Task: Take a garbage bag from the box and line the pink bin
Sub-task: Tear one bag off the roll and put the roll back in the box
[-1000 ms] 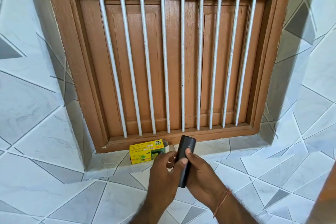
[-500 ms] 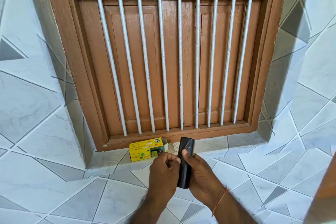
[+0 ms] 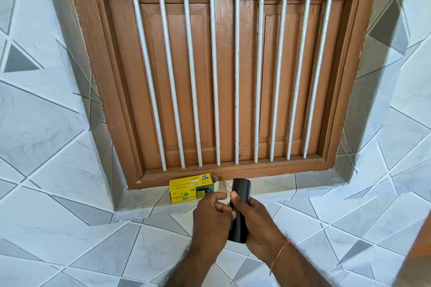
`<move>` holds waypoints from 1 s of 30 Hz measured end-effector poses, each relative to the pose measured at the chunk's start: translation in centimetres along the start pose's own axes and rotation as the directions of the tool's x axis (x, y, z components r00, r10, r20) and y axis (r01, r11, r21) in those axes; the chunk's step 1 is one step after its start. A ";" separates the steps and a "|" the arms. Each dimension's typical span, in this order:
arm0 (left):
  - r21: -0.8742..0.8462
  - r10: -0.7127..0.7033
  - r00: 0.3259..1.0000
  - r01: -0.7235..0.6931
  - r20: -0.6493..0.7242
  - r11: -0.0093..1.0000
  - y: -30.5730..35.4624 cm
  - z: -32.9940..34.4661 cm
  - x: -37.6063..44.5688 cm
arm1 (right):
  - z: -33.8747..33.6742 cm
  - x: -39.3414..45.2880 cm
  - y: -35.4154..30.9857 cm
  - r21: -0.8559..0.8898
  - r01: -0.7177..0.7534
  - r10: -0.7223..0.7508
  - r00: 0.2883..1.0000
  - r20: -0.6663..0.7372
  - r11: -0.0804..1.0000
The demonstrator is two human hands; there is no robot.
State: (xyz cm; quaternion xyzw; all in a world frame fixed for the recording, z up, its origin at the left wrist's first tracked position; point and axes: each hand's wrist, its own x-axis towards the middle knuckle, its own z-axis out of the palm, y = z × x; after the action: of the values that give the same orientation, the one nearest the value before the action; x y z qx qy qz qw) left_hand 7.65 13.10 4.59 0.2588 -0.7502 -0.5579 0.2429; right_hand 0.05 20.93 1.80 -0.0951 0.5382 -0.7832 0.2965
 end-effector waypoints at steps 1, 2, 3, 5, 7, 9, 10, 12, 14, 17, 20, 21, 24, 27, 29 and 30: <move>0.002 -0.010 1.000 0.010 -0.003 1.000 0.0 -0.1 0.1 | 0.1 -0.1 -0.1 0.025 -0.011 0.010 1.000 0.006 1.000; -0.011 -0.024 1.000 0.024 -0.008 1.000 0.0 -0.1 0.3 | 0.1 -0.2 -0.2 0.061 -0.025 0.025 1.000 0.013 0.998; -0.028 -0.039 0.999 0.039 -0.015 0.999 -0.1 -0.2 0.4 | 0.1 -0.2 -0.2 0.103 -0.045 0.043 0.999 0.024 0.994; -0.029 -0.051 0.998 0.050 -0.042 0.998 -0.2 -0.3 0.5 | -0.1 -0.2 -0.4 0.190 -0.102 0.094 0.994 0.055 0.976; 0.008 -0.034 0.999 0.034 -0.017 0.999 -0.4 -0.4 0.2 | -0.2 -0.2 -0.5 0.263 -0.149 0.120 0.985 0.124 0.953; 0.063 0.009 0.998 -0.012 0.059 0.998 -0.7 -0.3 -0.1 | -0.6 -0.1 -0.6 0.314 -0.172 0.129 0.980 0.155 0.934; 0.081 0.019 0.997 -0.025 0.078 0.996 -0.8 -0.3 -0.2 | -0.6 -0.1 -0.6 0.321 -0.177 0.131 0.979 0.157 0.930; 0.060 0.015 0.998 -0.019 0.062 0.998 -1.0 -0.4 -0.1 | -0.6 -0.1 -0.4 0.295 -0.178 0.131 0.976 0.172 0.939; -0.001 -0.005 1.000 0.005 0.019 1.000 -1.1 -0.6 0.3 | -0.7 0.1 -0.2 0.243 -0.150 0.115 0.981 0.154 0.958; -0.083 -0.041 0.999 0.039 -0.019 0.996 -1.2 -1.0 0.7 | -0.8 0.2 0.1 0.180 -0.077 0.051 0.989 0.141 0.981; -0.194 -0.102 0.992 0.115 0.073 0.974 -0.9 -1.2 0.8 | -0.6 -0.2 0.0 0.166 -0.073 0.038 0.978 0.204 0.983; -0.237 -0.130 0.985 0.155 0.117 0.959 -0.8 -1.3 0.8 | -0.7 -0.1 0.1 0.166 -0.074 0.038 0.977 0.210 0.983; -0.340 -0.196 0.953 0.267 0.230 0.902 -0.5 -1.6 0.9 | -0.7 -0.3 -0.1 0.183 -0.102 0.067 0.980 0.189 0.978; -0.355 -0.213 0.946 0.292 0.243 0.888 -0.7 -1.7 1.4 | -0.8 -0.2 0.0 0.212 -0.145 0.113 0.981 0.157 0.967; -0.361 -0.224 0.946 0.298 0.233 0.884 -0.8 -1.7 1.8 | -0.9 -0.1 0.1 0.225 -0.185 0.154 0.977 0.146 0.957; -0.373 -0.232 0.948 0.301 0.220 0.878 -0.9 -1.7 2.1 | -0.9 -0.2 0.1 0.243 -0.199 0.168 0.976 0.140 0.949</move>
State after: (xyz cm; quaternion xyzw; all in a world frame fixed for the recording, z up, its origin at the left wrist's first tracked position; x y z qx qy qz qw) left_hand 7.35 10.30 4.33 0.2562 -0.5943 -0.7480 0.1472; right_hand -0.21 21.72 1.41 -0.0517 0.4208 -0.8080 0.4091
